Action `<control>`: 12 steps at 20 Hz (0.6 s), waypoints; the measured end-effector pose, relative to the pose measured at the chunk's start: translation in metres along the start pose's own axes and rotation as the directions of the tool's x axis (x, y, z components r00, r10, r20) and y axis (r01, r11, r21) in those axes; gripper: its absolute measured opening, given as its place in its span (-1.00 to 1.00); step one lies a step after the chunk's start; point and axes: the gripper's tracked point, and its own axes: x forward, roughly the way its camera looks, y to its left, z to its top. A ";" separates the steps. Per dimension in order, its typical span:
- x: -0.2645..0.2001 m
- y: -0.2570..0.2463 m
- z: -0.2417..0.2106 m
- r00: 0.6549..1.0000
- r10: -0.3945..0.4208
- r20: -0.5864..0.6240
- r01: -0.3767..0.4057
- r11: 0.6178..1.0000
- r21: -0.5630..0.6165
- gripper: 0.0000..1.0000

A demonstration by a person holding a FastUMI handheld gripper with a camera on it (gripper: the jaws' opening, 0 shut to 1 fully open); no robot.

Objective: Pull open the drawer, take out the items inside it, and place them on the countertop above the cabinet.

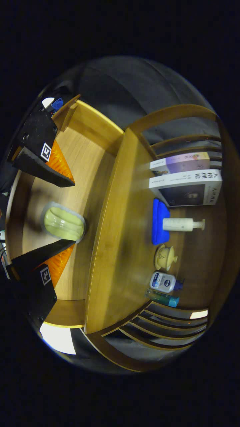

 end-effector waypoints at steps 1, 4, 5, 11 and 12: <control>0.005 -0.003 0.000 1.000 -0.003 -0.022 0.003 1.000 -0.004 0.96; 0.020 -0.006 -0.004 0.995 0.018 -0.094 -0.017 1.000 0.008 0.96; 0.026 -0.008 -0.006 0.993 0.022 -0.115 -0.020 1.000 0.021 0.96; 0.052 -0.012 -0.023 0.976 0.008 -0.220 -0.004 1.000 0.021 0.37; 0.055 -0.011 -0.030 0.968 0.012 -0.249 -0.008 1.000 0.019 0.13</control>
